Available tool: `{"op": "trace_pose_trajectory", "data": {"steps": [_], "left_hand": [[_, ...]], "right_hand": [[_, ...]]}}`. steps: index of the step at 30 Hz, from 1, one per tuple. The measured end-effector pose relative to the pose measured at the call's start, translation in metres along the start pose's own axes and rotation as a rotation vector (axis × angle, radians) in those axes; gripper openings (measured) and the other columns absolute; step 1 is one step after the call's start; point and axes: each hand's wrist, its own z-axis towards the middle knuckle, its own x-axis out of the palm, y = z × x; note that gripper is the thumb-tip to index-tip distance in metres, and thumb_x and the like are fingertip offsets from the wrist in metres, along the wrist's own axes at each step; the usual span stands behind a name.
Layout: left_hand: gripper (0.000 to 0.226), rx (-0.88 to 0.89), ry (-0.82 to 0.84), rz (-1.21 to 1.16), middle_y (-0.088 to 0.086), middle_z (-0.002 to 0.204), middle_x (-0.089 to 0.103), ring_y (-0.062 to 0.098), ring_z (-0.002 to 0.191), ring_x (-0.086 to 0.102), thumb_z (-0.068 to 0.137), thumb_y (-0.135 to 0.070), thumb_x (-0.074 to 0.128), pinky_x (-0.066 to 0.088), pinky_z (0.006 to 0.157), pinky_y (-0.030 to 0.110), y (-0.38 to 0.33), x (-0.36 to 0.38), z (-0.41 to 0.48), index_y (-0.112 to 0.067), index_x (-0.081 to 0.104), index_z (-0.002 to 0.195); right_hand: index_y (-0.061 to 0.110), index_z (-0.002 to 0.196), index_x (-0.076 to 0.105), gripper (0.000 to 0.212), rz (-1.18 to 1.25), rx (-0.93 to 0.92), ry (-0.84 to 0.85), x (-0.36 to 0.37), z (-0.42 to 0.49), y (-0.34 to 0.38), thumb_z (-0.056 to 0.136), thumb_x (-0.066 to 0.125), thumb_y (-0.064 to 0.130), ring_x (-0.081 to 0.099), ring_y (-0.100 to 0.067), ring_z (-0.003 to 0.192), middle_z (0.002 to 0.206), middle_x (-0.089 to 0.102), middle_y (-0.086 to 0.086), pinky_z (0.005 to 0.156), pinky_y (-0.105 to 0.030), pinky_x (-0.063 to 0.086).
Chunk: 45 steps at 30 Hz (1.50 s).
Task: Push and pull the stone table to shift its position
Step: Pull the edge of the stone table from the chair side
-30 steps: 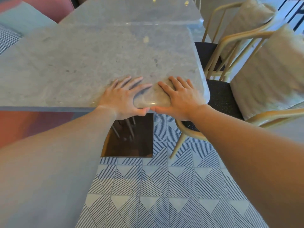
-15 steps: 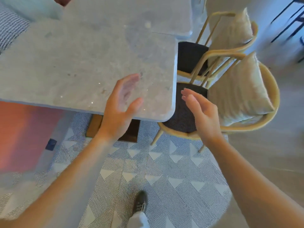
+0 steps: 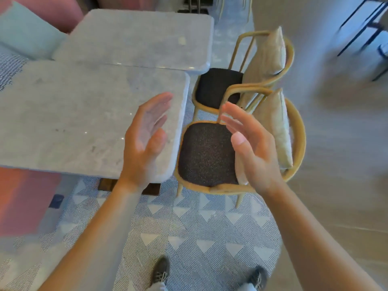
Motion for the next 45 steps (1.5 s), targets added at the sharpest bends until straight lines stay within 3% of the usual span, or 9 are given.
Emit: {"op": "trace_pose_trajectory", "data": {"steps": [4,10,14,19,24,30,34,40,45], "left_hand": [[0.075,0.062,-0.082,0.061,-0.006,0.15,0.06,0.021,0.148,0.054,0.085,-0.082,0.063,0.042,0.122,0.041,-0.019,0.071,0.006,-0.032,0.053,0.141],[0.074,0.109,-0.238,0.124,-0.003,0.154,0.058,0.023,0.151,0.052,0.089,-0.08,0.061,0.043,0.122,0.041,-0.047,0.153,0.003,-0.031,0.053,0.144],[0.071,0.126,-0.319,0.164,-0.01,0.155,0.058,0.019,0.152,0.05,0.089,-0.081,0.06,0.042,0.122,0.038,-0.058,0.178,0.021,-0.036,0.054,0.144],[0.075,0.172,-0.441,0.192,-0.008,0.153,0.059,0.017,0.152,0.05,0.087,-0.082,0.06,0.043,0.122,0.036,-0.035,0.202,0.059,-0.032,0.054,0.143],[0.088,0.14,-0.502,0.201,0.0,0.158,0.055,0.017,0.152,0.049,0.086,-0.083,0.06,0.043,0.122,0.038,-0.012,0.236,0.112,-0.02,0.05,0.148],[0.076,0.157,-0.566,0.236,-0.006,0.152,0.059,0.017,0.15,0.052,0.088,-0.08,0.06,0.044,0.12,0.038,0.0,0.264,0.159,-0.029,0.054,0.143],[0.073,0.142,-0.683,0.291,-0.007,0.149,0.061,0.019,0.148,0.054,0.086,-0.082,0.061,0.046,0.121,0.043,0.01,0.284,0.173,-0.033,0.055,0.139],[0.076,0.145,-0.87,0.385,-0.004,0.145,0.062,0.022,0.145,0.056,0.083,-0.082,0.063,0.043,0.124,0.048,0.023,0.324,0.204,-0.028,0.056,0.136],[0.076,0.119,-1.004,0.426,-0.002,0.145,0.062,0.026,0.146,0.056,0.085,-0.08,0.061,0.044,0.123,0.049,0.039,0.36,0.237,-0.025,0.055,0.137]], "right_hand": [[0.019,0.149,0.055,0.086,-0.022,-0.075,0.109,-0.072,0.019,0.007,0.089,0.056,0.08,0.058,-0.012,0.141,0.15,0.061,0.008,0.12,-0.038,0.047],[0.014,0.15,0.055,0.089,0.0,-0.161,0.291,-0.149,0.049,0.033,0.09,0.054,0.079,0.059,-0.012,0.14,0.151,0.061,0.004,0.117,-0.034,0.049],[0.017,0.145,0.057,0.069,0.043,-0.217,0.389,-0.169,0.088,0.039,0.095,0.056,0.065,0.061,-0.012,0.137,0.143,0.064,0.006,0.116,-0.032,0.049],[0.007,0.148,0.054,0.069,0.072,-0.261,0.475,-0.184,0.141,0.021,0.093,0.054,0.049,0.061,-0.015,0.137,0.148,0.061,-0.005,0.115,-0.031,0.049],[0.007,0.147,0.055,0.068,0.054,-0.221,0.561,-0.22,0.19,0.012,0.093,0.054,0.049,0.064,-0.009,0.133,0.141,0.064,0.009,0.107,-0.02,0.05],[0.014,0.145,0.057,0.061,0.093,-0.233,0.625,-0.245,0.251,-0.01,0.096,0.053,0.05,0.065,-0.007,0.13,0.14,0.066,0.018,0.105,-0.018,0.05],[0.011,0.147,0.056,0.063,0.136,-0.243,0.696,-0.245,0.282,-0.038,0.098,0.053,0.05,0.064,-0.013,0.133,0.149,0.062,0.0,0.11,-0.028,0.052],[0.011,0.147,0.056,0.081,0.237,-0.297,0.838,-0.257,0.335,-0.061,0.095,0.051,0.073,0.064,-0.015,0.133,0.149,0.061,-0.003,0.111,-0.035,0.053],[0.012,0.146,0.057,0.071,0.263,-0.261,0.968,-0.268,0.375,-0.073,0.1,0.051,0.065,0.064,-0.014,0.133,0.149,0.061,-0.001,0.112,-0.031,0.052]]}}
